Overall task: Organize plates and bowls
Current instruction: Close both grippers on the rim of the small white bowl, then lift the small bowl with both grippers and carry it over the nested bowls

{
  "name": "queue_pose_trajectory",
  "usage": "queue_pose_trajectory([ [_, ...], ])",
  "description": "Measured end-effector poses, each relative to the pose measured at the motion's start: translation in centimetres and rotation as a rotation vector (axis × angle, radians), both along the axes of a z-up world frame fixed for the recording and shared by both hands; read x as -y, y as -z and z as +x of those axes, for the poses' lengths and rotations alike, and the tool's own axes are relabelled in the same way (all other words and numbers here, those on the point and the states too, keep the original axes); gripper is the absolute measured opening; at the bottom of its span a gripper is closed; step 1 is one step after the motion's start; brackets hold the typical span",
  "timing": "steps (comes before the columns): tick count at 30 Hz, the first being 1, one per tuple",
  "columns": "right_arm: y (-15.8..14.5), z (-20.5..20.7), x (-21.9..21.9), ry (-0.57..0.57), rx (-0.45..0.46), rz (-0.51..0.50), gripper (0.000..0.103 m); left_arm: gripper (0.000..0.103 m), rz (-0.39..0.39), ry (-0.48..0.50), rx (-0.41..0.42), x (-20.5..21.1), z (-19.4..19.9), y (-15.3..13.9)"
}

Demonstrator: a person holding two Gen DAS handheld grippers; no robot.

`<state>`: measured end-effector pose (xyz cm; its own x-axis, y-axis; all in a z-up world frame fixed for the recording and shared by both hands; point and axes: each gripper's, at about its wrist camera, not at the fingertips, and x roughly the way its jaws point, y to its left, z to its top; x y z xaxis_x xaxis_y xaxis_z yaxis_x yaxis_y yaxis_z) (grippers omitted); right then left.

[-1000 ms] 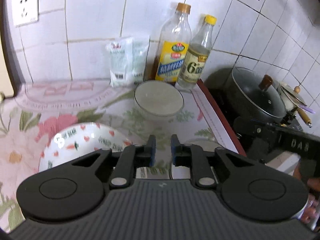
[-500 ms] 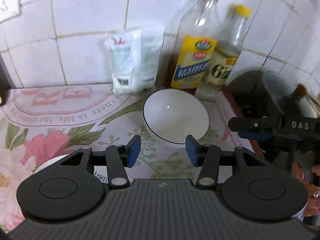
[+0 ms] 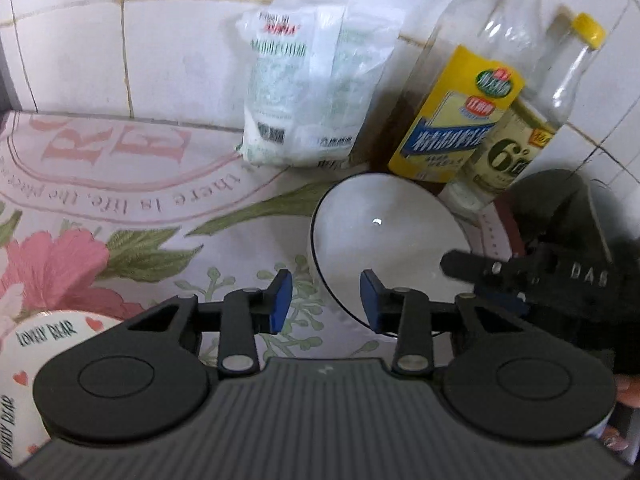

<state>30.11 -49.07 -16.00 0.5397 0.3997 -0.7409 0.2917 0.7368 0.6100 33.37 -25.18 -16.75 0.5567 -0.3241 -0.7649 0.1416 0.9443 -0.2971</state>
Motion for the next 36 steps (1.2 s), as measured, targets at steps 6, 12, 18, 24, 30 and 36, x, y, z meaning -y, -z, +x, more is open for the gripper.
queue_pose_trajectory([
  [6, -0.1, 1.3, -0.5, -0.042, -0.017, -0.053, 0.038, 0.028, 0.000, 0.005, -0.012, 1.1, 0.7, 0.8],
  [12, 0.9, 1.3, -0.7, -0.069, -0.001, -0.022, 0.021, 0.024, -0.005, -0.004, -0.017, 1.0, 0.5, 1.3],
  [18, 1.1, 0.8, -0.4, -0.068, 0.014, -0.002, 0.020, 0.019, -0.022, -0.013, -0.057, 0.9, 0.9, 0.9],
  [24, 0.0, -0.3, 0.4, -0.031, 0.061, 0.024, 0.020, 0.018, -0.043, -0.004, -0.082, 1.1, -0.2, 0.2],
  [30, -2.4, -1.9, 0.3, -0.017, 0.086, 0.008, 0.020, 0.018, -0.024, 0.025, -0.064, 1.3, -1.8, -1.9],
  [36, -5.4, -4.6, -0.7, 0.033, 0.125, -0.017, 0.020, 0.018, 0.020, 0.064, -0.038, 1.7, -4.2, -4.7],
])
